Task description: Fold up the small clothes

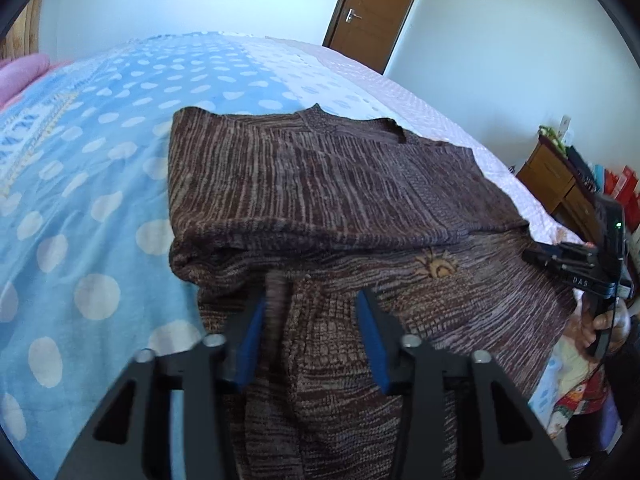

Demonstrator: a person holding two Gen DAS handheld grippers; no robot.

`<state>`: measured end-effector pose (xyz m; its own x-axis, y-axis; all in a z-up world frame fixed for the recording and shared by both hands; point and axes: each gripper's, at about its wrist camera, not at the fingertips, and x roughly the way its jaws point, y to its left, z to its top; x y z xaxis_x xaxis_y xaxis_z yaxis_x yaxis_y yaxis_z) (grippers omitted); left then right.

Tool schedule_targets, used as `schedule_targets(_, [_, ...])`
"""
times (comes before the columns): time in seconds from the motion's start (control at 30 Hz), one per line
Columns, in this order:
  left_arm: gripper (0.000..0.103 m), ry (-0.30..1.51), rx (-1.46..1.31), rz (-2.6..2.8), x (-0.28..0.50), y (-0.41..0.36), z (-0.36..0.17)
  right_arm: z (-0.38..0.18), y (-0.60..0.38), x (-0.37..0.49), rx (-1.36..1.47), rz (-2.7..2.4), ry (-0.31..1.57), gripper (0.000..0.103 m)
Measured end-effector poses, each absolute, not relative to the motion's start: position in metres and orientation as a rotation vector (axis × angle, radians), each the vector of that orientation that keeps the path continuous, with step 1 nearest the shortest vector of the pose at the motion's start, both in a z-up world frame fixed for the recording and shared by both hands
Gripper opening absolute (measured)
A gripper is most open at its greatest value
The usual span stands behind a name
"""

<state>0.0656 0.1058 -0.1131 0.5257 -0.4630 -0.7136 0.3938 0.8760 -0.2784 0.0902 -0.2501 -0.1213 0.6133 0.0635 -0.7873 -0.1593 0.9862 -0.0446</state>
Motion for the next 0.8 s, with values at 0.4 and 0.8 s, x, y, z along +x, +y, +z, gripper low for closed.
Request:
schedule_targets(0.4, [0.012, 0.806, -0.218, -0.51, 0.054, 0.123, -0.074, -0.062, -0.252, 0.065, -0.084, 0.099, 0.746, 0.005])
schedule_targets(0.8, [0.012, 0.738, -0.24, -0.467, 0.073, 0.118, -0.044, -0.032, -0.251, 0.074, -0.072, 0.107, 0.683, 0.003])
